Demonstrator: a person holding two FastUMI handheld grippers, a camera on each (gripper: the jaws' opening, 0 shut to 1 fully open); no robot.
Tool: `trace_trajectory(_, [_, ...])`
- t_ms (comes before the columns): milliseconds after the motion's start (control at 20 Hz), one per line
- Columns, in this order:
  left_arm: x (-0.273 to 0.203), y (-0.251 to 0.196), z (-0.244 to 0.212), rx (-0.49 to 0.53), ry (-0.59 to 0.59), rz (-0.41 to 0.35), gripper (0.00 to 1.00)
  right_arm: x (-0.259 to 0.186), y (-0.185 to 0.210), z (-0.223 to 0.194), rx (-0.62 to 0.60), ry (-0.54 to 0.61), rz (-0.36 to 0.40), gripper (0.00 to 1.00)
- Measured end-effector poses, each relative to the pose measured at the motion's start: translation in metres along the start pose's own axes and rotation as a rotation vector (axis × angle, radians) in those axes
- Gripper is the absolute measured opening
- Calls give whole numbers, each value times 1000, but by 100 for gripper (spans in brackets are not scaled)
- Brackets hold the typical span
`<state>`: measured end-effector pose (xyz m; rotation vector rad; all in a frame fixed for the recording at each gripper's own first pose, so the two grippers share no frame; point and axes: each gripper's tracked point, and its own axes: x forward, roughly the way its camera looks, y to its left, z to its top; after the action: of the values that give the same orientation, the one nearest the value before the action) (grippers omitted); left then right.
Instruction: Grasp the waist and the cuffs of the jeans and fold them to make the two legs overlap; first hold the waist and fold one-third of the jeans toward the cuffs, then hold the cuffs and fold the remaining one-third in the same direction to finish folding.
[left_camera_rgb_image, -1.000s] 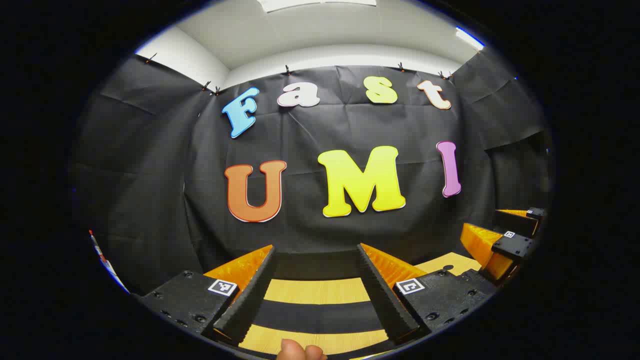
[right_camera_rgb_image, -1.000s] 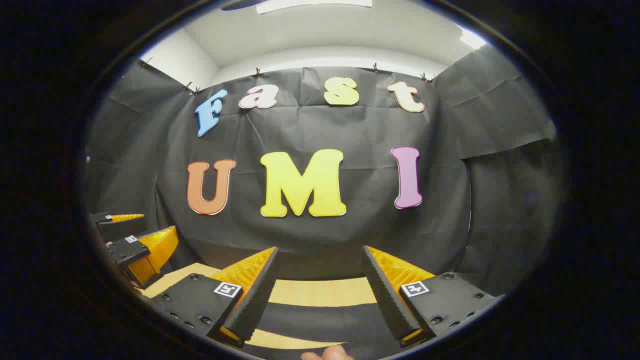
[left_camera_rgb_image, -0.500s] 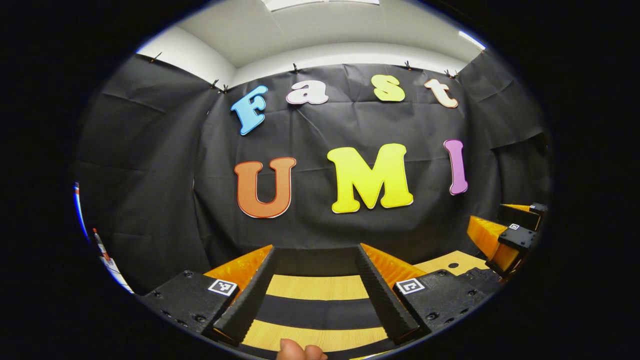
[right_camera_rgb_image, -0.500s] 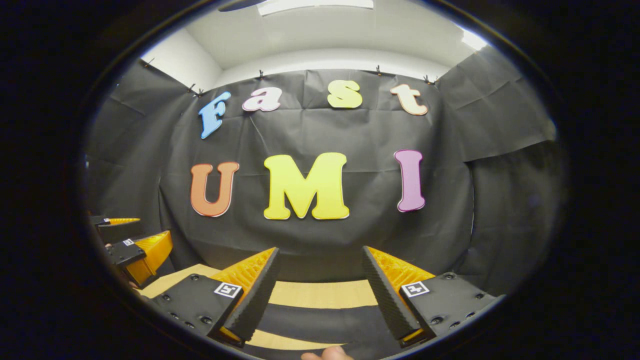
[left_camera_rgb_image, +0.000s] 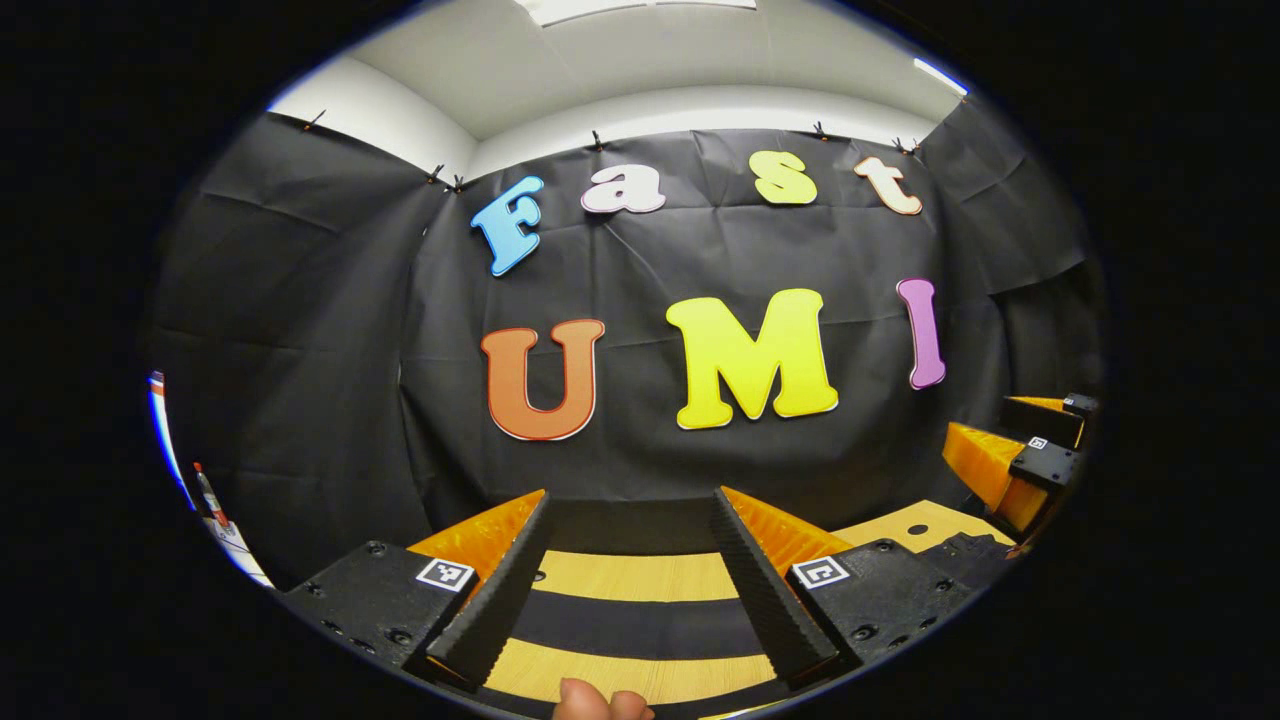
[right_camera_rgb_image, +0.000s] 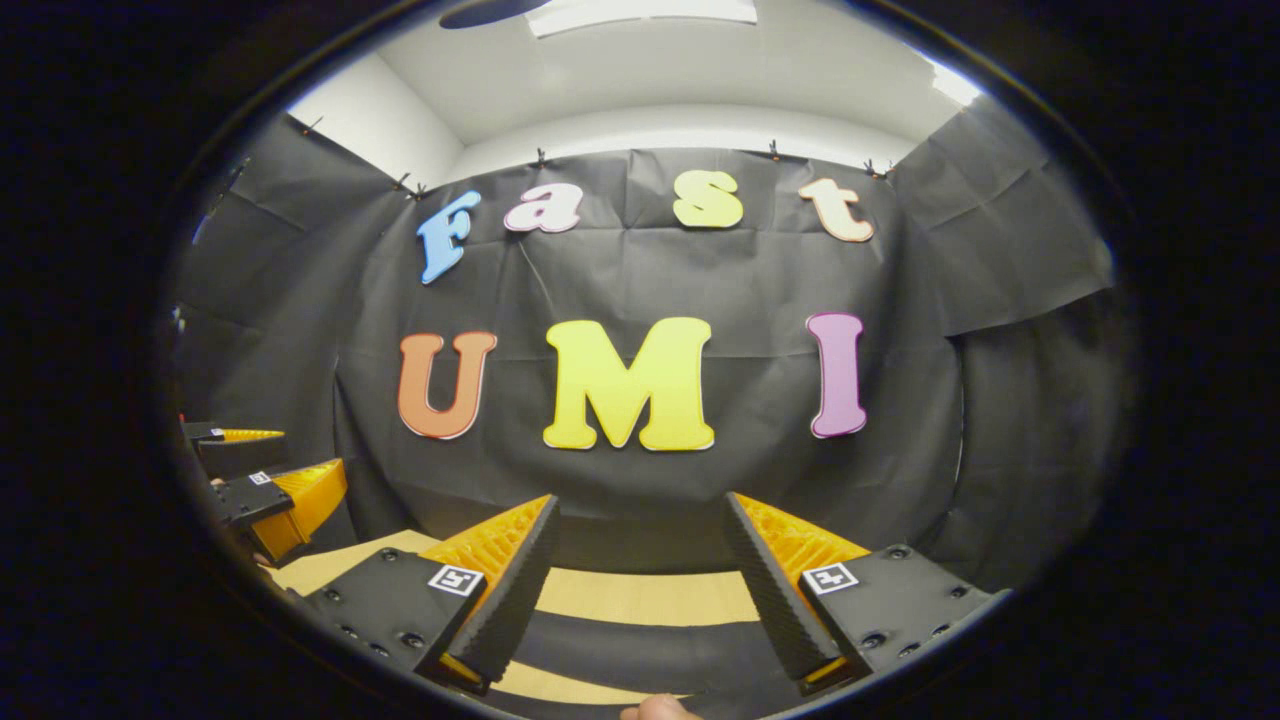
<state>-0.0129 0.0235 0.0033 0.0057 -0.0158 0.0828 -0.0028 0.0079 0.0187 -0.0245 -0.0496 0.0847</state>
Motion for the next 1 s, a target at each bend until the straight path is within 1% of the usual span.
trace_trajectory(50, [0, 1, 0, -3, -4, 7, 99, 0, 1, 3, 1, -11, 6, 100])
trace_trajectory(150, [-2, 7, 1, -7, -6, 23, 99, 0, -1, 7, -8, -22, 7, 97])
trace_trajectory(300, [-3, 20, -1, -16, 12, 52, 99, 1, -5, 5, -16, -20, 19, 97])
trace_trajectory(400, [-9, 36, -9, -26, 34, 81, 99, 2, -12, 7, -22, -21, 11, 97])
trace_trajectory(450, [-14, 45, -14, -34, 49, 99, 99, 2, -16, 5, -35, -22, 4, 99])
trace_trajectory(550, [-25, 66, -28, -63, 92, 135, 99, 5, -22, 2, -73, -19, -8, 99])
trace_trajectory(600, [-31, 76, -38, -94, 125, 151, 99, 5, -24, 2, -87, -19, -11, 97])
trace_trajectory(650, [-37, 87, -49, -142, 164, 169, 99, 5, -24, 3, -91, -23, -9, 99])
trace_trajectory(700, [-45, 96, -63, -201, 211, 193, 99, 5, -25, 4, -91, -27, -7, 97])
trace_trajectory(800, [-67, 116, -93, -304, 315, 263, 100, 6, -26, 2, -96, -27, -10, 98])
trace_trajectory(900, [-89, 138, -122, -369, 385, 336, 98, 7, -24, -3, -92, -15, -9, 99])
trace_trajectory(1000, [-113, 153, -153, -447, 455, 383, 99, 7, -21, -5, -94, -9, -1, 98])
